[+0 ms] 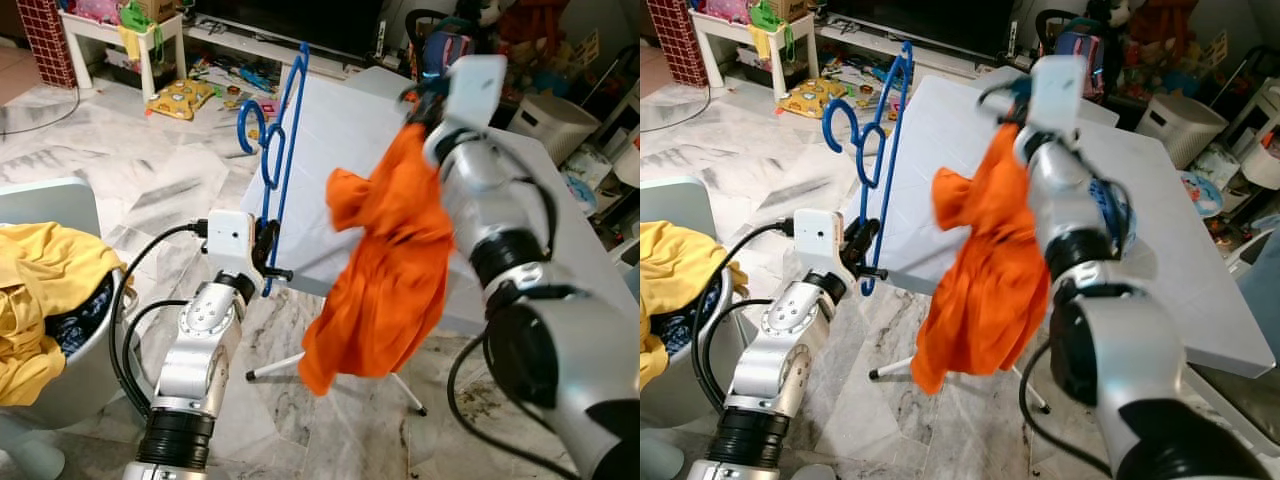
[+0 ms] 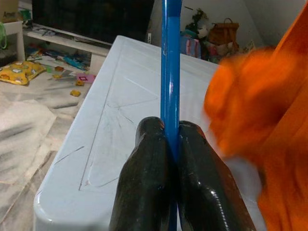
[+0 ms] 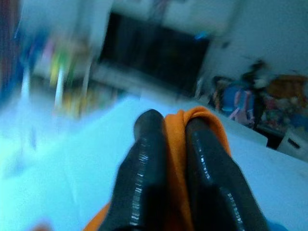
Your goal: Hang hanger
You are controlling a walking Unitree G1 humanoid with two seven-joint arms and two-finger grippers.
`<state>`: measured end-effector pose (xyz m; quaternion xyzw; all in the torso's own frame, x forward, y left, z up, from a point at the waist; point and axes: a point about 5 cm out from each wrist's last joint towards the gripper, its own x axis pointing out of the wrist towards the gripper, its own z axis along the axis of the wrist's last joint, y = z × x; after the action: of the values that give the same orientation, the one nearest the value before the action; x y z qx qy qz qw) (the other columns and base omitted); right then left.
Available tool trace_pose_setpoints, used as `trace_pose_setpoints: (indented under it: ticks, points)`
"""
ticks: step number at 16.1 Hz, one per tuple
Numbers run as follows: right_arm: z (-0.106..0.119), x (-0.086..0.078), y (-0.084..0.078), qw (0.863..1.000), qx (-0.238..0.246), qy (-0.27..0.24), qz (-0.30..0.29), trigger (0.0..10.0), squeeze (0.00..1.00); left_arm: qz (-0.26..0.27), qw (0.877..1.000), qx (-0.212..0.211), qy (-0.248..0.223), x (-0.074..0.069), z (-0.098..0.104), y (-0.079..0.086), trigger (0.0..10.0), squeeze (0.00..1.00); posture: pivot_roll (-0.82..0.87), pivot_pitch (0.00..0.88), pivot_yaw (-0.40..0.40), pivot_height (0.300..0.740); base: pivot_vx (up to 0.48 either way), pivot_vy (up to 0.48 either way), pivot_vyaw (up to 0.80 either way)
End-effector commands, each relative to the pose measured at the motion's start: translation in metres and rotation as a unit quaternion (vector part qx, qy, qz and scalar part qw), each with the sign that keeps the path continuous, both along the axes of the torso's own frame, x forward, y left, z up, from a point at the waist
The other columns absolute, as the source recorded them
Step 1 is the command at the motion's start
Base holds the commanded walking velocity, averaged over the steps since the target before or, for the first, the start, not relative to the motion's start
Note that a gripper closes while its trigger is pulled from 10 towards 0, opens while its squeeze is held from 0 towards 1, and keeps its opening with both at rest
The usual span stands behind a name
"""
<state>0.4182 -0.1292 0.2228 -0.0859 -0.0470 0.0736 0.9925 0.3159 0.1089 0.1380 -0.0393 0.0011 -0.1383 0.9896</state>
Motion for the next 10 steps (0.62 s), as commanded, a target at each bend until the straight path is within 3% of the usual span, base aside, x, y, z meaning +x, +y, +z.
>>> trace_pose_setpoints:
  ticks: [1, 2, 5, 8, 10]
  points:
    - [-0.050, -0.009, -0.005, 0.991, -0.090, 0.102, 0.016, 10.0, 0.00, -0.014, 1.000, -0.001, -0.014, 0.000, 0.007, -0.009, 10.0, 0.00, 0.27, 0.000, -0.229, 0.740, 0.000, 0.000, 0.00]
    - [-0.067, -0.015, -0.011, 0.986, -0.108, 0.125, 0.020, 10.0, 1.00, -0.015, 1.000, -0.001, -0.013, 0.001, 0.006, -0.009, 10.0, 0.00, 0.27, 0.000, -0.224, 0.740, 0.000, 0.000, 0.00]
    - [-0.100, -0.030, -0.035, 0.970, -0.168, 0.175, 0.027, 10.0, 1.00, -0.021, 1.000, 0.004, -0.007, 0.001, 0.004, -0.011, 10.0, 0.00, 0.26, 0.000, -0.215, 0.740, 0.000, 0.000, 0.00]
    - [-0.110, -0.036, -0.047, 0.966, -0.172, 0.190, 0.015, 10.0, 1.00, -0.025, 1.000, 0.004, -0.008, 0.003, 0.004, -0.013, 10.0, 0.00, 0.26, 0.000, -0.210, 0.740, 0.000, 0.000, 0.00]
    - [-0.113, -0.037, -0.047, 0.966, -0.166, 0.195, 0.023, 10.0, 1.00, -0.026, 1.000, 0.004, -0.008, 0.004, 0.004, -0.012, 10.0, 0.00, 0.26, 0.000, -0.211, 0.740, 0.000, 0.000, 0.00]
